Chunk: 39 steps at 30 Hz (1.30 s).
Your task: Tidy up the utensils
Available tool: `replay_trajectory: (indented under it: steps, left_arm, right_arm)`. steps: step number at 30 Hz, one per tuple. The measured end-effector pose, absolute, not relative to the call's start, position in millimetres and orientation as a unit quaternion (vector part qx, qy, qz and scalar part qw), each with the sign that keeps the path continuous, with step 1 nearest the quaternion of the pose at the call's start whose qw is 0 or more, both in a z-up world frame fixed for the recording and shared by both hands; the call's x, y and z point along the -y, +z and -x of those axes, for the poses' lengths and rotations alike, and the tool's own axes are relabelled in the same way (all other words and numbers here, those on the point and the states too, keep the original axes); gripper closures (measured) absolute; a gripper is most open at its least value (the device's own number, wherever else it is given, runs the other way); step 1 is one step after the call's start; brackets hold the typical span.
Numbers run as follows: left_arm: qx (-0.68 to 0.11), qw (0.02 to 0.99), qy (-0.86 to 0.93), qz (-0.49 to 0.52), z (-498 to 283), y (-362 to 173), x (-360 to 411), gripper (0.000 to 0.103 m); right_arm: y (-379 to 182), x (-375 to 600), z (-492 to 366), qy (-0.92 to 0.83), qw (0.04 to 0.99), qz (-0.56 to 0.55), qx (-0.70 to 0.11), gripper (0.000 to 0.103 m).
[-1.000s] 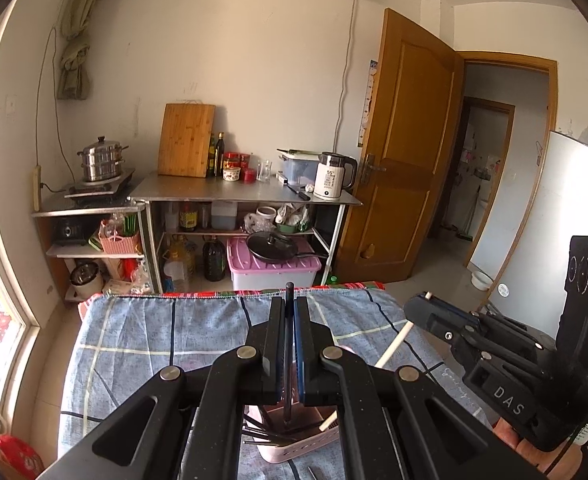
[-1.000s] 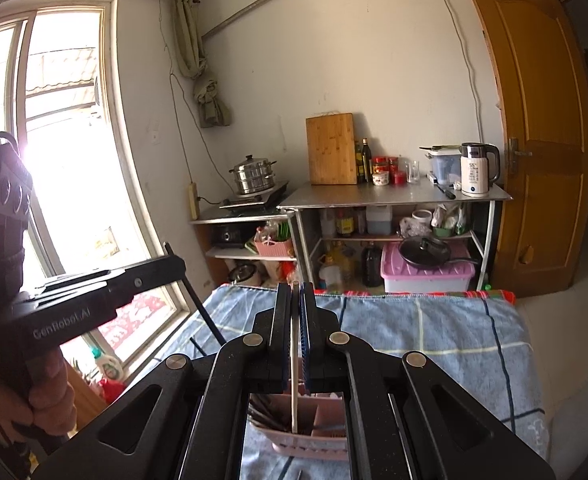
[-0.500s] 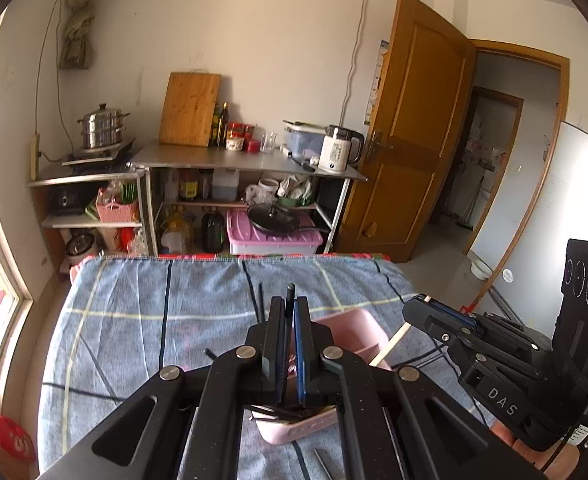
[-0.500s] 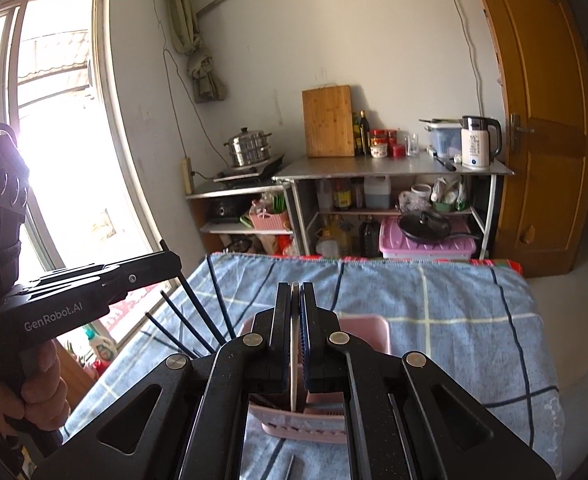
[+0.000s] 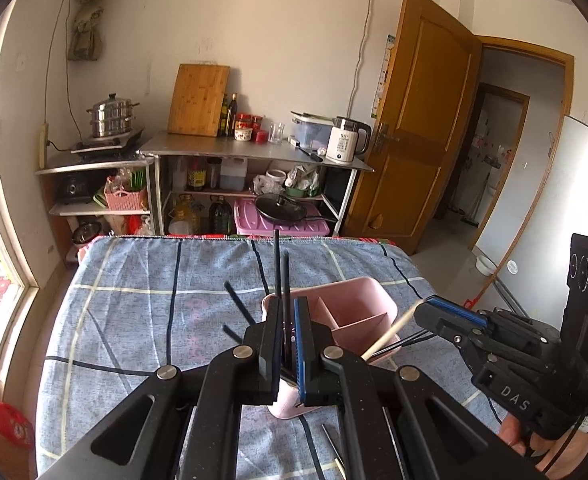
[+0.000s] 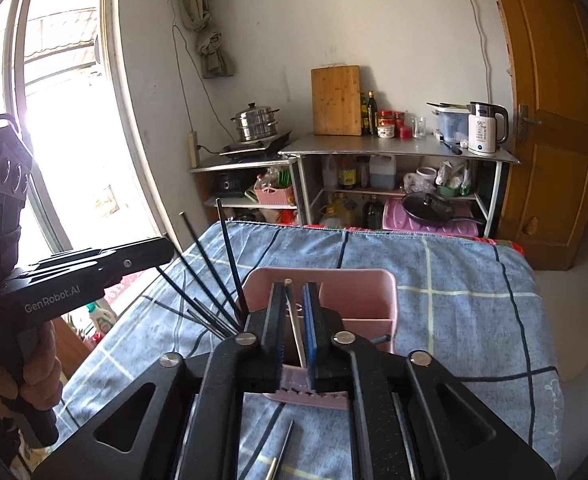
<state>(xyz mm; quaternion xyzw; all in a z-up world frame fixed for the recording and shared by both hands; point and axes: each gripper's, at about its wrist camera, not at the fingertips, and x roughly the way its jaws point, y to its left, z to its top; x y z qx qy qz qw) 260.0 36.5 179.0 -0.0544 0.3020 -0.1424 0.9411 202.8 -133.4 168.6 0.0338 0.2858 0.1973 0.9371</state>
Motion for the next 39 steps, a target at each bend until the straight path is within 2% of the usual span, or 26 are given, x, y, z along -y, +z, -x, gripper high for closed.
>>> replay_trajectory:
  steps: [17,39]
  left_arm:
    - [-0.263,0.952,-0.144,0.064,-166.9,181.0,-43.4,0.098]
    - [-0.311,0.937,-0.150,0.055,-91.2,94.3,-22.3,0.097]
  right_arm:
    - [168.5,157.3,-125.8,0.191,0.944,-0.036,-0.266,0.092]
    - [103.2,174.1,-66.6,0.182,0.930,-0.062,-0.314,0.092]
